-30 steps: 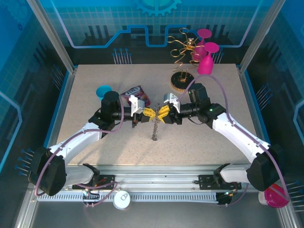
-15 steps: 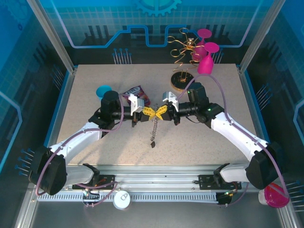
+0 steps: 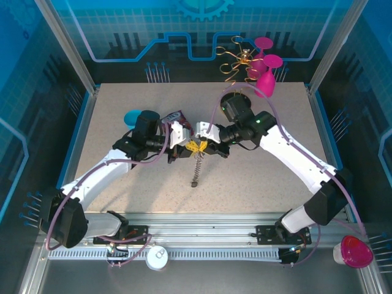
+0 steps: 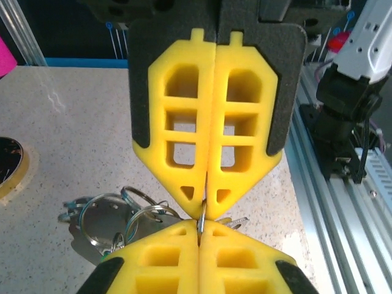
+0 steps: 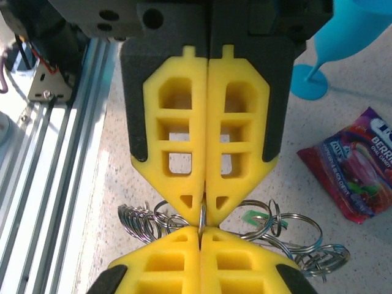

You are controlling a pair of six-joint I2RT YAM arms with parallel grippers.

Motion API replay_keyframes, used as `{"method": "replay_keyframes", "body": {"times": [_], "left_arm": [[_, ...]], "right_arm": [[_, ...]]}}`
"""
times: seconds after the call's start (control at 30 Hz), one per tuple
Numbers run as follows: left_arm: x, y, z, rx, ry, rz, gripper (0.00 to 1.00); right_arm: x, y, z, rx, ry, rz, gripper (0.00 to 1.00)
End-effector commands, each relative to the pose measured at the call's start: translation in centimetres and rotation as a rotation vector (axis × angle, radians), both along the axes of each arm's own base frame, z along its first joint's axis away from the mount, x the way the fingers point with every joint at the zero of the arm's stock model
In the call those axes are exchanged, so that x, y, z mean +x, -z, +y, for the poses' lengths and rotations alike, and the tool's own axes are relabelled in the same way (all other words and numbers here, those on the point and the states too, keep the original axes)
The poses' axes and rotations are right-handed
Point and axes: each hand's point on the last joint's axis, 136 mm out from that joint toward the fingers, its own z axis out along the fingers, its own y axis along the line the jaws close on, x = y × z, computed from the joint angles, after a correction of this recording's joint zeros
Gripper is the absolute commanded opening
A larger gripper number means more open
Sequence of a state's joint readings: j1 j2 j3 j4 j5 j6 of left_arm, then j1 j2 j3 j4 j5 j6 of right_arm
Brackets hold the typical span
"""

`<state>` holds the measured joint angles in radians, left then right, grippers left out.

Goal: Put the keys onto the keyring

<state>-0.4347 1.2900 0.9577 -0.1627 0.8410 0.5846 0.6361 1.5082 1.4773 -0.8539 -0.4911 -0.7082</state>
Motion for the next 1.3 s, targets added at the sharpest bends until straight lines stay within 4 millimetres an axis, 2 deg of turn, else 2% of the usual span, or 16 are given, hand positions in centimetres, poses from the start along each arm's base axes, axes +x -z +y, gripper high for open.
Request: {"method": "replay_keyframes", "body": {"times": [0.0,0.1,0.2,0.27,0.33,0.6,0.73,0.83,0.97,1.07,1.1,1.17,1.27], "left_arm": [[0.2,0.3,-0.2,0.049,0.013,-0.027,0.00],[0.1,-0.2,-0.2,0.023,0.013,-0.037,0.00],[0.0,-1.0,-0.4,-0.035,0.014,-0.066,0.00],[-0.2,-1.4,-0.5,-0.069,0.019,-0.073,0.00],[-0.4,-1.6,-0.6,-0.088,0.029,-0.071,0.00],[-0.9,-2.0,-0.7,-0.124,0.046,-0.063,0.00],[-1.2,-2.1,-0.7,-0.132,0.054,-0.060,0.00],[-1.3,-2.3,-0.7,-0.146,0.057,-0.060,0.00],[-1.3,-2.4,-0.7,-0.152,0.056,-0.057,0.00],[-1.0,-2.2,-0.6,-0.128,0.038,-0.056,0.00],[-0.9,-2.0,-0.5,-0.111,0.033,-0.060,0.05],[-0.8,-1.6,-0.3,-0.069,0.026,-0.065,0.11],[-0.8,-1.1,-0.1,-0.013,0.037,-0.062,0.12]], "right_arm": [[-2.7,-1.4,1.3,0.024,-0.116,-0.001,0.00],[-2.0,-2.8,1.2,0.141,-0.043,0.038,0.00],[-1.2,-2.7,0.5,0.255,0.050,0.083,0.28],[-0.9,-2.1,0.1,0.289,0.087,0.096,0.33],[-0.8,-1.2,-0.3,0.290,0.104,0.109,0.33],[0.0,0.3,-0.8,0.294,0.139,0.097,0.29],[0.3,0.1,-0.8,0.306,0.145,0.077,0.26],[0.3,0.1,-0.6,0.310,0.138,0.080,0.18],[0.4,-0.5,-0.6,0.325,0.130,0.066,0.00],[0.1,-1.1,-0.6,0.323,0.108,0.062,0.00],[-0.1,-1.4,-0.6,0.316,0.098,0.060,0.00],[-0.8,-1.1,-0.7,0.256,0.068,0.070,0.00],[-1.8,-0.2,-0.8,0.131,0.011,0.078,0.00]]}}
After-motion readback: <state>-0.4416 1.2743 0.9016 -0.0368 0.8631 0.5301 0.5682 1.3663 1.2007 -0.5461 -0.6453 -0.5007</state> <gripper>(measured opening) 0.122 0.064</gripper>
